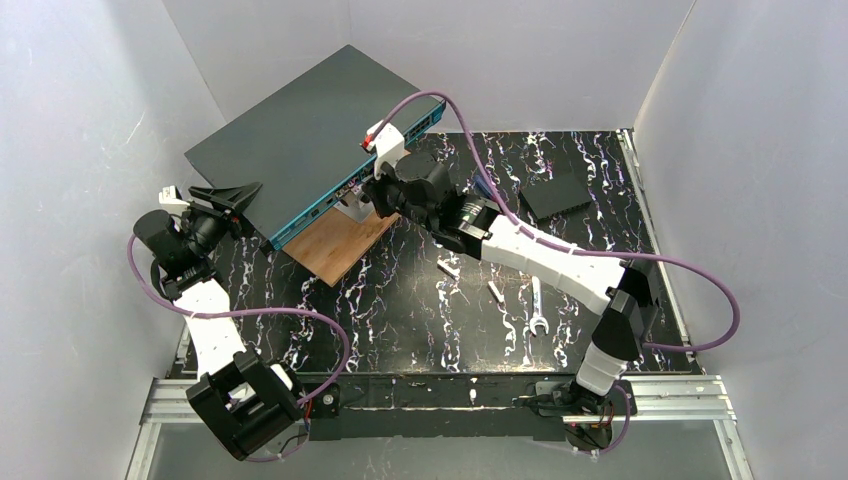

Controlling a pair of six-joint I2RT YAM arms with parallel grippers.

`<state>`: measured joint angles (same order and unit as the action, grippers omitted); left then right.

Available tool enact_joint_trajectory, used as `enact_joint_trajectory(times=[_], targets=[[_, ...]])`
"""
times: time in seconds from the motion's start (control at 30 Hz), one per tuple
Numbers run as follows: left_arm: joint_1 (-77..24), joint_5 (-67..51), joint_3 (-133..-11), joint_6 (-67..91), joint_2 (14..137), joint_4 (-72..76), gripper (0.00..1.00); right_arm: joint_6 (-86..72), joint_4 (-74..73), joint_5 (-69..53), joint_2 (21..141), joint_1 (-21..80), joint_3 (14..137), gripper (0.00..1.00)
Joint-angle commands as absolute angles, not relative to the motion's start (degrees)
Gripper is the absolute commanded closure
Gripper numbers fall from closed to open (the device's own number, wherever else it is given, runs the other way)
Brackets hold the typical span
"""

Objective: Insert the plug into the switch port
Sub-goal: Insert the connector into the switch port.

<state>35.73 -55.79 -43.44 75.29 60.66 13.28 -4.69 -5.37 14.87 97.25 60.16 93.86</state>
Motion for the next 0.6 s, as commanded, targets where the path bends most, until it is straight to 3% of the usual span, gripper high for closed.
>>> enact_joint_trajectory(times=[0.0, 0.57], targets=[[34.9, -59.7, -41.9, 70.7, 60.2, 11.6, 1.0, -5.1, -1.3, 15.2, 98.6, 60.4, 95.0, 0.96], [34.9, -59.7, -41.9, 70.7, 59.9, 11.6, 1.0, -5.3, -0.5, 14.6, 101.0, 60.4, 96.6, 0.99]])
